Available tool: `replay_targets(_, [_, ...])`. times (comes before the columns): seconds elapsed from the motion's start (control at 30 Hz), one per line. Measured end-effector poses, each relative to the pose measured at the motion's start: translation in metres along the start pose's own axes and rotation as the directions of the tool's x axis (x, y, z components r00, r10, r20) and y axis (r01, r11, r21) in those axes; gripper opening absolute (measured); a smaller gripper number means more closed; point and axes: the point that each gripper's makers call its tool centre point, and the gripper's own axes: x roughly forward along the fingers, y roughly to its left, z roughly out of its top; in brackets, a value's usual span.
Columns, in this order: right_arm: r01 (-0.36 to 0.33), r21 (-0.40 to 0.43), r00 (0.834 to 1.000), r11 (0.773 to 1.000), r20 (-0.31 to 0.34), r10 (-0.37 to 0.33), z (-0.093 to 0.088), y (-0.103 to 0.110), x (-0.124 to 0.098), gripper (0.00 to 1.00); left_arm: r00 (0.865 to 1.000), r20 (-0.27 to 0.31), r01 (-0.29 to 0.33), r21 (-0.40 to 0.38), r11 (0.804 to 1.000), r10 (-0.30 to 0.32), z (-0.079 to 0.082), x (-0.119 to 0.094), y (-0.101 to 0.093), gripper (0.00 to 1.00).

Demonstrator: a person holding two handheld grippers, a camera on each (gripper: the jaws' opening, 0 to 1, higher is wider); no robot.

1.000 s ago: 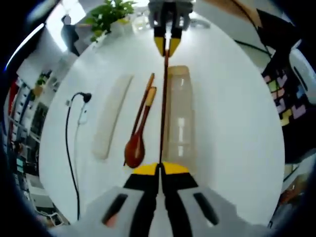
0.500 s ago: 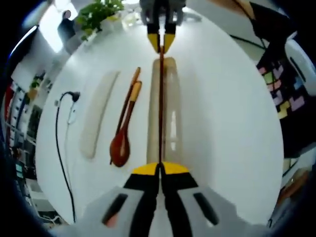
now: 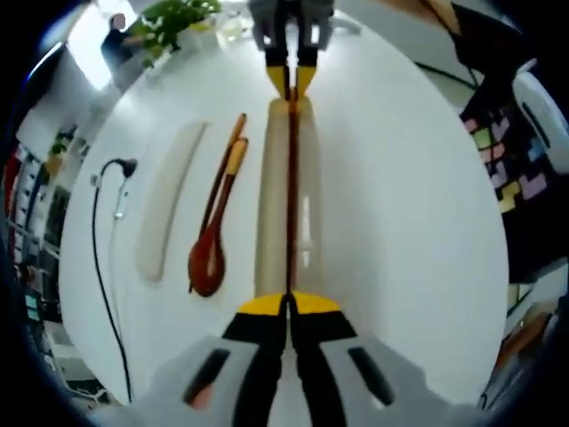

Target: Arrange the utensils inside the cutlery case until each visible utensil rests in its matching compartment.

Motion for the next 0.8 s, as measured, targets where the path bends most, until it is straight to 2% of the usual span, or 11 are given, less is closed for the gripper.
replay_targets(0.17, [-0.004, 0.014, 1.0, 1.0, -0.015, 0.004, 0.0001, 0.0012, -0.0005, 0.05, 1.0, -0.003, -0.001, 0.002, 1.0, 0.001, -0.0007, 0.0015, 0.0014, 0.01])
replay_targets(0.8, [-0.031, 0.044, 0.999, 0.999, -0.006, 0.031, 0.007, 0.0059, 0.0029, 0.05, 1.0, -0.015, 0.005, 0.003, 1.0, -0.005, -0.0092, 0.0006, -0.0016, 0.01])
